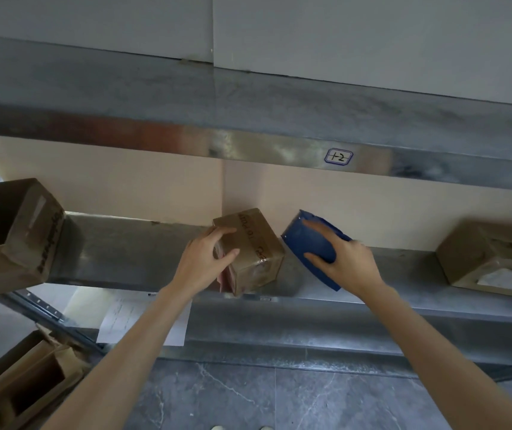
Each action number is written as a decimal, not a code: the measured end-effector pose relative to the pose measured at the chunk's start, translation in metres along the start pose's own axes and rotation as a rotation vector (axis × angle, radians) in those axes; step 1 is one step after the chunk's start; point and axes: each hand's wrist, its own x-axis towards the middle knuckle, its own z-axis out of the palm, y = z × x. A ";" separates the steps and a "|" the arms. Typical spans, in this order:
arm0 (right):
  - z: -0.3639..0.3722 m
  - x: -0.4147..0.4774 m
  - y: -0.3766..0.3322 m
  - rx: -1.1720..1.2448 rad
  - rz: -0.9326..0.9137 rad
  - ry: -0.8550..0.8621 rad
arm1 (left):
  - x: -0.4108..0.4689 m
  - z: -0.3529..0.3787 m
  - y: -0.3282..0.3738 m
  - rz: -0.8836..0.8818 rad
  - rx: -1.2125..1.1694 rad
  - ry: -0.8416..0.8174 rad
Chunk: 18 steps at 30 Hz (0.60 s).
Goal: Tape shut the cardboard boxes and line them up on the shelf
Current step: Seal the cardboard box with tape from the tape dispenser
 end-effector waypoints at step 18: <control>-0.016 -0.024 -0.084 -0.013 -0.568 -0.221 | -0.029 -0.043 0.030 -0.050 -0.357 -0.410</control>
